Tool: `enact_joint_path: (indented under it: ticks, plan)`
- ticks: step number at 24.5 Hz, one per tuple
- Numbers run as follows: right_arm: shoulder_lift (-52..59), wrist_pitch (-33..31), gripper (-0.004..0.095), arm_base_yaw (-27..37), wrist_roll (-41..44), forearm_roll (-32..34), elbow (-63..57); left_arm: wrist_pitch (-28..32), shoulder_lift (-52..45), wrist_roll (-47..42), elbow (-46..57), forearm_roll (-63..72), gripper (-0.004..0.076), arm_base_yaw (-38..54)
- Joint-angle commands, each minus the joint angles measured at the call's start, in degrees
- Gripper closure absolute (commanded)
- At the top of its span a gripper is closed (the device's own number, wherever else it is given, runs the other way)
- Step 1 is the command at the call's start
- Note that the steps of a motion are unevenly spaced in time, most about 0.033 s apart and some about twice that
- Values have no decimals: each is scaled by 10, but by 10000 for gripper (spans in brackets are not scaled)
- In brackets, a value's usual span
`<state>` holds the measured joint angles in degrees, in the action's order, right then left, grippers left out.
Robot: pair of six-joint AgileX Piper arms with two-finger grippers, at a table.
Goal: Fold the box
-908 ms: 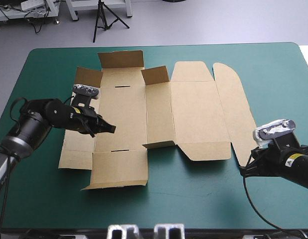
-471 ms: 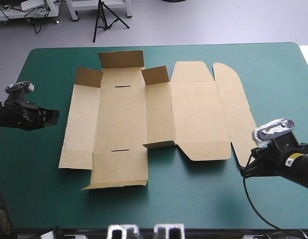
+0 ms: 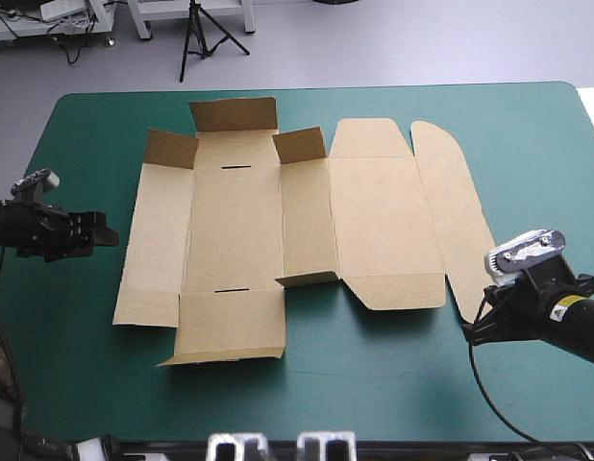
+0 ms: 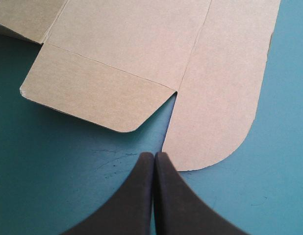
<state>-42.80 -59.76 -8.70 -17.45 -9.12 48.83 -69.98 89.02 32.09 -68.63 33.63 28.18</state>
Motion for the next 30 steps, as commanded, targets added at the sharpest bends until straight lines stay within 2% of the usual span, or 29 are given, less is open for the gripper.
enact_joint_path:
  ticks: [1,8,12,14,18,19,26,30]
  plan:
    - [1,29,927,0,-7,-8,14,-43,13,6,-18,27,271,0]
    - [1,29,927,0,-7,-12,14,-43,95,18,-11,58,271,-24]
    - [1,29,927,0,-7,-12,14,-43,117,21,3,43,329,-83]
    - [1,29,927,0,-7,-12,14,-43,119,21,3,43,408,-102]
    - [1,29,927,0,-7,-12,14,-37,119,24,3,44,696,-103]
    - [1,29,926,0,-7,-12,14,-37,119,32,3,45,731,-103]
    - [1,29,927,0,-7,-15,14,-43,98,89,-3,57,731,-122]
    - [1,29,927,0,-7,-25,14,-43,72,96,-42,46,731,-148]
